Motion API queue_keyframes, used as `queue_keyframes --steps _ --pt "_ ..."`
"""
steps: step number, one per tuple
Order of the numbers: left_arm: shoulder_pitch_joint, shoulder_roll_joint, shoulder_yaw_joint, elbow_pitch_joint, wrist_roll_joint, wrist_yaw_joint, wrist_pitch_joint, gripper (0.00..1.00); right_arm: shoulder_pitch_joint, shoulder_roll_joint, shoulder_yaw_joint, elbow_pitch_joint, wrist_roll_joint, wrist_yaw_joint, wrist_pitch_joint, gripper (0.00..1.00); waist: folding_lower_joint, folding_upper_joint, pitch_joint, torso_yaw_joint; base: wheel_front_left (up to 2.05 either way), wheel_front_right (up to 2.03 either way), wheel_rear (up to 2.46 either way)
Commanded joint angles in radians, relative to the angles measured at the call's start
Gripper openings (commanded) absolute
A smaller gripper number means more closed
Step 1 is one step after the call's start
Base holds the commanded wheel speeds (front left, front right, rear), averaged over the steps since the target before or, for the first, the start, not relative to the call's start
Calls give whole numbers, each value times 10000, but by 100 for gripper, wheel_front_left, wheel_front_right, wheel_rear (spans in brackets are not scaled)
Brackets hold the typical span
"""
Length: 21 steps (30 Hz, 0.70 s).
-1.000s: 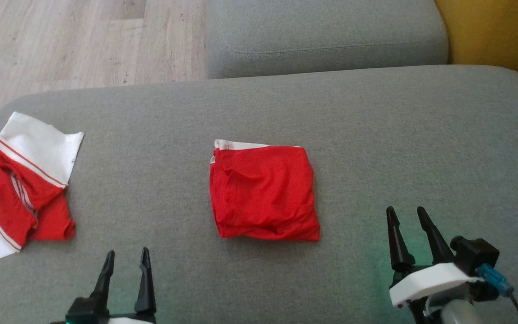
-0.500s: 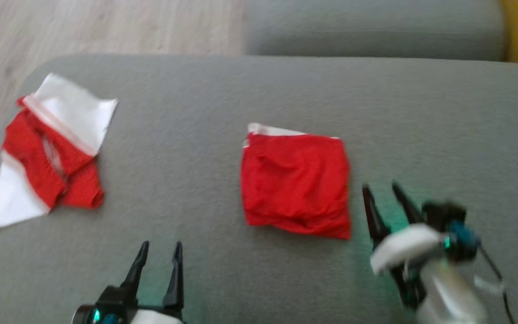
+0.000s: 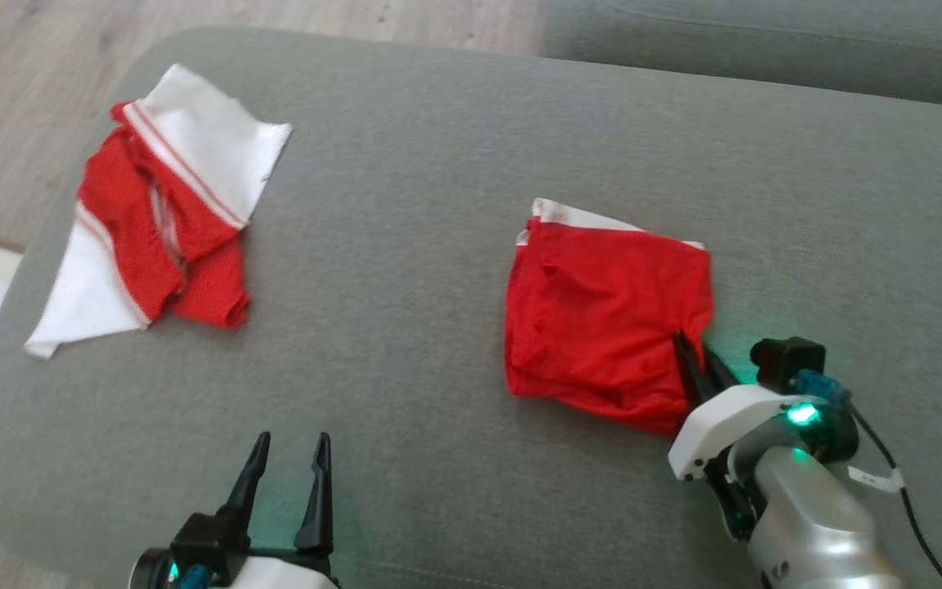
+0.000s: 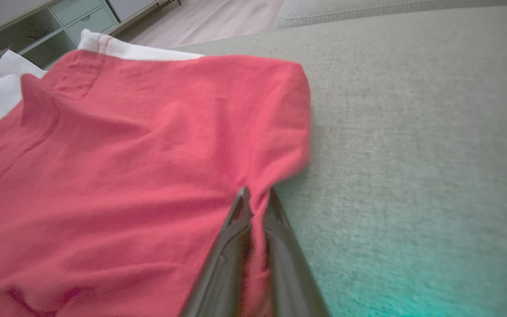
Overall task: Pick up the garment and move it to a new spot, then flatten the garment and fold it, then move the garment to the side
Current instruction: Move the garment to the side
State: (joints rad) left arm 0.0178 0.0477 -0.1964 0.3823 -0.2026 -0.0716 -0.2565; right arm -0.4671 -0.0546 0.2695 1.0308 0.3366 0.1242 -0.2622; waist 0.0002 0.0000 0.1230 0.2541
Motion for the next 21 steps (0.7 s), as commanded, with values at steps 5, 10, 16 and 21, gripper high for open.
queue_keyframes --steps 5,10,16,21 --pt "-378 26 294 -535 -21 -159 -53 100 92 43 463 -665 46 65 7 0 -2 0 -234 -2090 0 0 0" --pt "-728 26 177 -742 -160 -288 -53 100 211 43 727 -1291 287 65 6 0 -2 0 -123 -4207 0 0 0" --pt "-1125 26 100 -684 2 -406 -53 100 376 43 1167 -1799 523 65 6 0 -2 0 159 -6422 0 0 0" --pt "-1305 26 -131 -642 -18 -523 -53 100 408 43 1389 -2169 715 65 5 0 -2 0 448 -7424 0 0 0"
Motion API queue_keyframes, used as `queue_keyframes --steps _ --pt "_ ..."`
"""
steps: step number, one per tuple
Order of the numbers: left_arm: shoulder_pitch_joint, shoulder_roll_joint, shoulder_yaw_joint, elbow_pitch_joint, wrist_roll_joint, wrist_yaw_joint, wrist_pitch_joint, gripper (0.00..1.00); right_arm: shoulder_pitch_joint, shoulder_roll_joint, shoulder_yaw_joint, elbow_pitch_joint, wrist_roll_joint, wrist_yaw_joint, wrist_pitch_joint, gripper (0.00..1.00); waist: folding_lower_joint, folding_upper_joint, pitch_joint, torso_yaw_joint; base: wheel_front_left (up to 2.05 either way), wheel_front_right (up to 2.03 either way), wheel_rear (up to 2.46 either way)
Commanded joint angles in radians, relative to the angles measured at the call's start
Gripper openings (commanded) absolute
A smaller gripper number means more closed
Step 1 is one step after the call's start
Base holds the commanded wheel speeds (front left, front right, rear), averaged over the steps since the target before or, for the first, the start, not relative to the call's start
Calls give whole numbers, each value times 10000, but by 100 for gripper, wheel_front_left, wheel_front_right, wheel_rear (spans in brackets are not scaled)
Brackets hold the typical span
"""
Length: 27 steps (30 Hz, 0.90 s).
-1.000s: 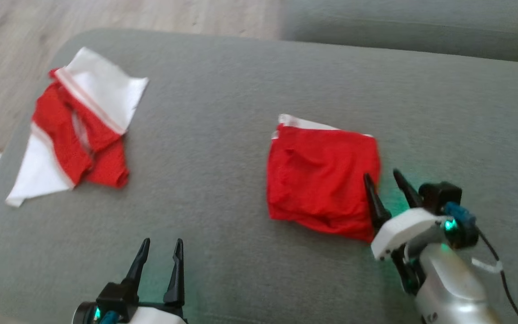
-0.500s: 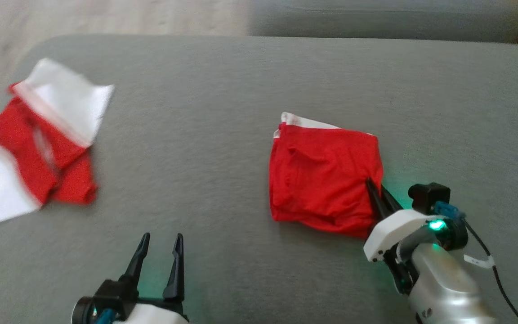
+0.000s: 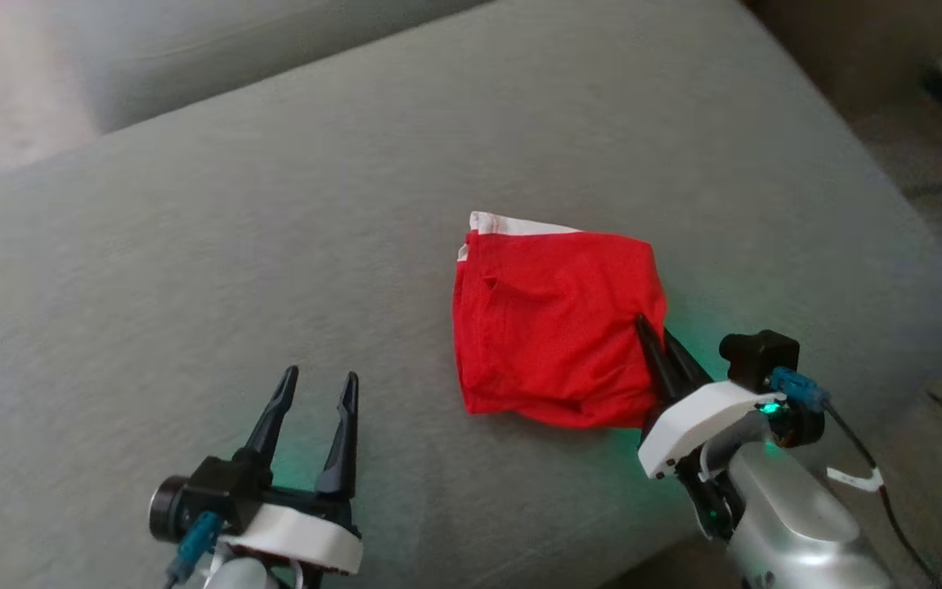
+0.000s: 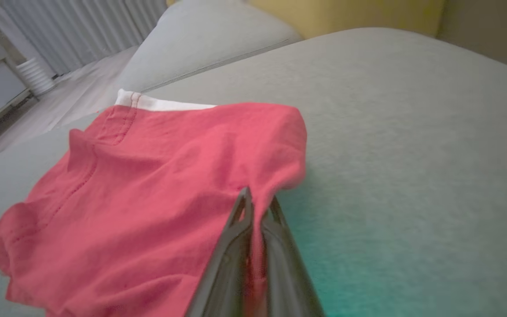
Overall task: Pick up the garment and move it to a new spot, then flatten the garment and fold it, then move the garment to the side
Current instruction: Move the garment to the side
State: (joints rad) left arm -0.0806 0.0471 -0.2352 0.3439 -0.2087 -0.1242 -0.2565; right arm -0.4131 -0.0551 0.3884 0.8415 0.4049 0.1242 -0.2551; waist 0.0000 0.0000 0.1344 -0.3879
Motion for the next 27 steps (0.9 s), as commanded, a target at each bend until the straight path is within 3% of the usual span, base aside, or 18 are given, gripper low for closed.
queue_keyframes --steps 1,6,13,18,27 --pt "-346 31 207 -247 57 -15 -53 100 -144 49 210 -330 21 65 -66 0 0 0 381 -1111 0 0 0" --pt "-434 31 68 -169 173 -53 -53 100 -419 49 103 -412 -112 65 -66 0 0 0 646 -1295 0 0 0" --pt "-644 329 -381 -28 192 -62 -53 100 -2023 -95 -656 279 -1313 65 -66 0 0 0 1270 -830 0 0 0" --pt "-834 560 -470 -23 91 -63 -53 100 -3383 -868 -1483 1185 -2185 65 -66 0 0 0 1701 -213 0 0 0" --pt "-1326 1025 -739 -393 159 -64 -53 100 -4980 -2436 -3921 2759 -3762 65 -66 0 0 0 2420 738 0 0 0"
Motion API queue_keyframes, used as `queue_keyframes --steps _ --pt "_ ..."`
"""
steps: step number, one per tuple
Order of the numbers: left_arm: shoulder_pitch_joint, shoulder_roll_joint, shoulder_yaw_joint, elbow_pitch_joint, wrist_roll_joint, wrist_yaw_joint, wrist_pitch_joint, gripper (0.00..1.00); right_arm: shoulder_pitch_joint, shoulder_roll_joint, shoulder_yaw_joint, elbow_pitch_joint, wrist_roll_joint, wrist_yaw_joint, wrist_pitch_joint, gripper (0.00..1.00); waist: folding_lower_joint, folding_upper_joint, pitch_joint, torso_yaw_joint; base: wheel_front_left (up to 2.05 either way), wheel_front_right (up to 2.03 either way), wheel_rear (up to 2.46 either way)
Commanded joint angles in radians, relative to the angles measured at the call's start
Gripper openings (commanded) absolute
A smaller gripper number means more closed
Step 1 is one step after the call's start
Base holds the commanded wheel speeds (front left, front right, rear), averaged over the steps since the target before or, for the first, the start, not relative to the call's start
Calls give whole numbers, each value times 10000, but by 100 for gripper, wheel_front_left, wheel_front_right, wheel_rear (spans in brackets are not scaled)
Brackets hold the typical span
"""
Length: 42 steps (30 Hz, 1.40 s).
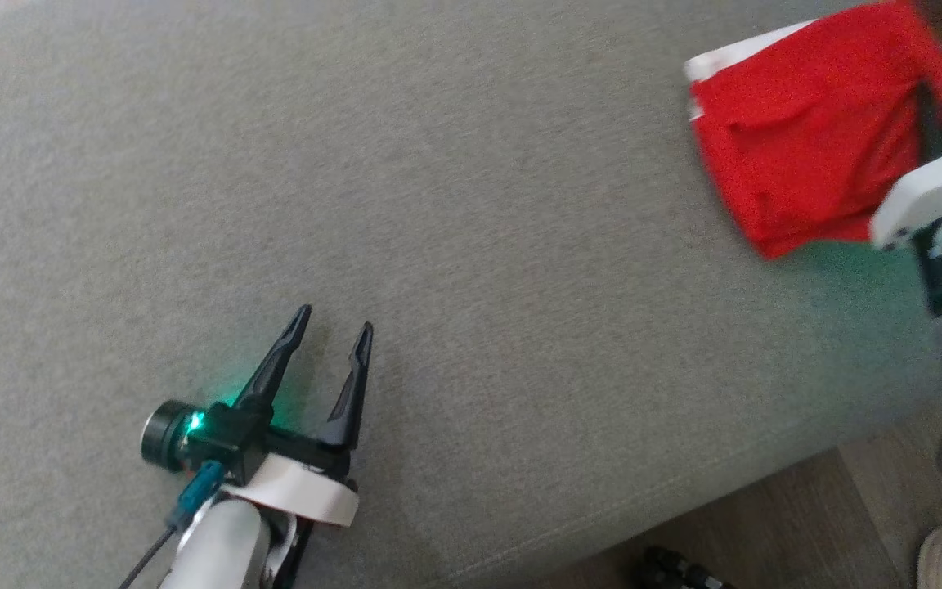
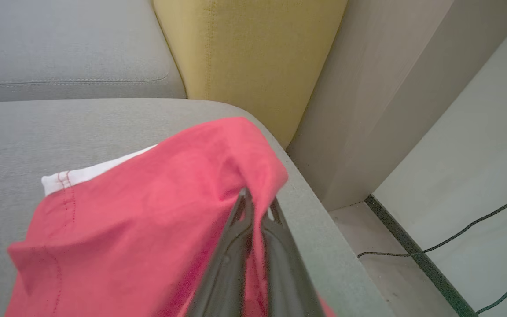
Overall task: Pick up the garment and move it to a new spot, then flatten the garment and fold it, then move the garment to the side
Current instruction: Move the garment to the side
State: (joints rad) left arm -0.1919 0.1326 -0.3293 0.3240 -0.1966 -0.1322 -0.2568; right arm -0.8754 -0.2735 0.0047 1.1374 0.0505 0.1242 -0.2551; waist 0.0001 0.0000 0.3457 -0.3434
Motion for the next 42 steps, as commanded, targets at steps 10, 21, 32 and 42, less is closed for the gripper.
queue_keyframes --steps 10,21,32,42 --pt "-334 260 221 -266 111 16 -49 100 -973 -627 -2315 -281 -2373 65 -66 18 -1 0 786 484 0 0 0" --pt "-370 44 682 -135 192 16 -49 100 -824 324 -2777 -2187 -2672 65 -66 100 -1 0 540 483 0 0 0" --pt "55 -588 1972 133 546 134 -49 100 1709 1820 -788 -4890 -883 65 -66 100 -1 0 -966 1430 0 0 0" --pt "913 -815 2751 665 358 406 -49 100 5066 2226 244 -5260 420 65 -66 100 -1 0 -2725 2716 0 0 0"
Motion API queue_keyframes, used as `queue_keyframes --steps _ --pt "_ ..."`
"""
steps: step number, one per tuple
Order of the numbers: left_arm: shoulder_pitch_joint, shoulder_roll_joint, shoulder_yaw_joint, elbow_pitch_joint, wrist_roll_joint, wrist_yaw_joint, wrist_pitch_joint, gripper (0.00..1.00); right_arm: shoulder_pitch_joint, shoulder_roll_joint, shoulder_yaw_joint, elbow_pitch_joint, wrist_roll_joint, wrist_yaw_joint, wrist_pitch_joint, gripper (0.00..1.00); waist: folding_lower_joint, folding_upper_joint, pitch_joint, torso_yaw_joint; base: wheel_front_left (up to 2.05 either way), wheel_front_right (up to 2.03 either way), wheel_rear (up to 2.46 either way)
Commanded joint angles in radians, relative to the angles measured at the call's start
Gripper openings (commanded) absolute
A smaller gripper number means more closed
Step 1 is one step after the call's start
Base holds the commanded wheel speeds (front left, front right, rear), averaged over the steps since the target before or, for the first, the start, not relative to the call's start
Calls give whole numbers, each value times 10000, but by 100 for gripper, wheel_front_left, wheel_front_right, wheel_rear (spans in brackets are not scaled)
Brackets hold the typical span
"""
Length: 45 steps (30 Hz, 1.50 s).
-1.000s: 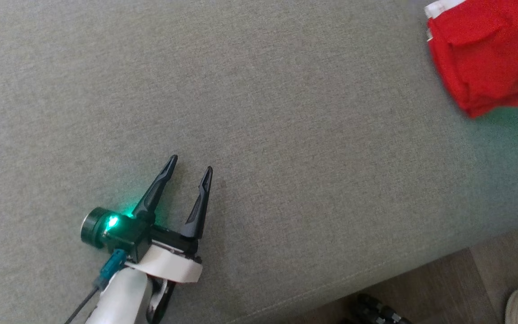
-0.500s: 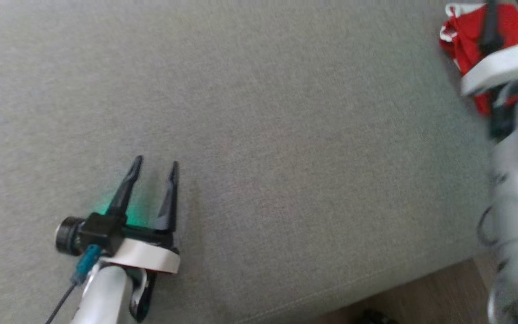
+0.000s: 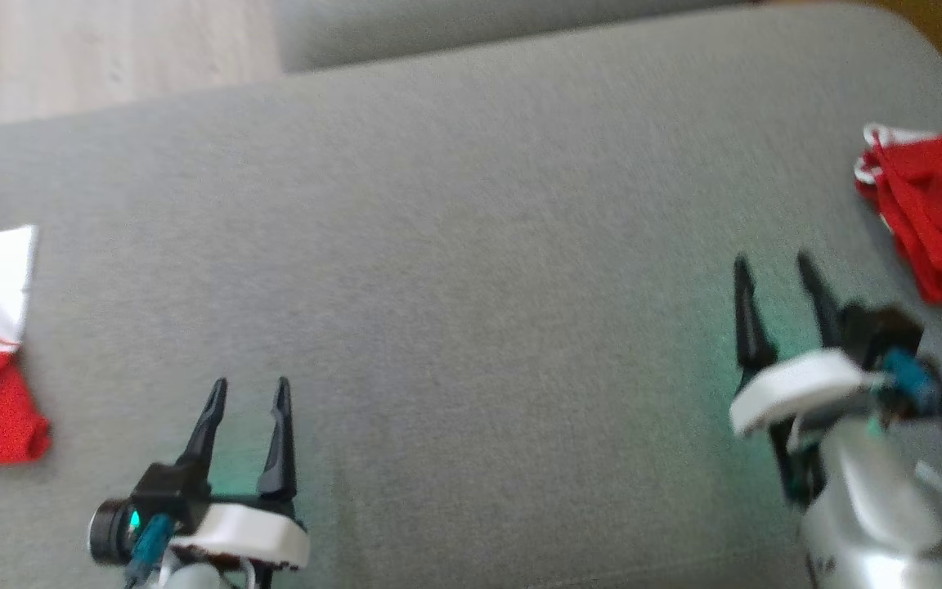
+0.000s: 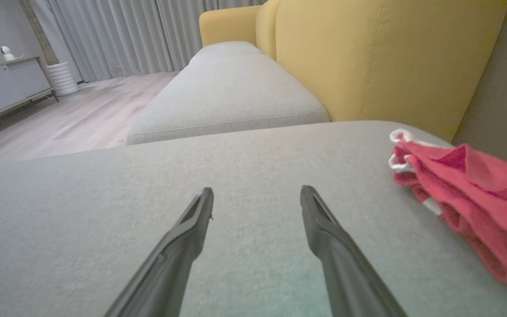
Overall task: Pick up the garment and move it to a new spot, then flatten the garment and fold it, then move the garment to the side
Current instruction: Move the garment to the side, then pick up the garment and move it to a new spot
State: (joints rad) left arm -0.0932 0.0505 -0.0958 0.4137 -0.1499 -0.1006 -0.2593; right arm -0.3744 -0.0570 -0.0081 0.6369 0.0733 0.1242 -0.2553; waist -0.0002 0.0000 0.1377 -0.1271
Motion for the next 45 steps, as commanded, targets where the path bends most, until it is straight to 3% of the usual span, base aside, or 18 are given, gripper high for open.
queue_keyframes --steps 1,10,29,34,45 --pt "-6 4 470 -239 -165 109 -24 100 263 62 504 -224 325 65 -65 100 2 0 -764 598 0 0 0" --pt "551 -1 818 -466 -465 530 -24 100 1270 66 1044 -261 744 65 -65 100 2 0 -1307 794 0 0 0" --pt "1130 -2 910 -778 -641 720 -25 100 1610 67 1245 -350 957 65 -65 100 2 0 -1465 1143 0 0 0" --pt "1064 -2 843 -695 -703 768 -25 100 1718 68 1378 -328 1129 65 -65 100 2 0 -1304 2058 0 0 0" --pt "1227 -3 1414 -583 -632 776 -25 100 1708 68 2121 -601 1775 65 -65 100 2 0 -947 5206 0 0 0"
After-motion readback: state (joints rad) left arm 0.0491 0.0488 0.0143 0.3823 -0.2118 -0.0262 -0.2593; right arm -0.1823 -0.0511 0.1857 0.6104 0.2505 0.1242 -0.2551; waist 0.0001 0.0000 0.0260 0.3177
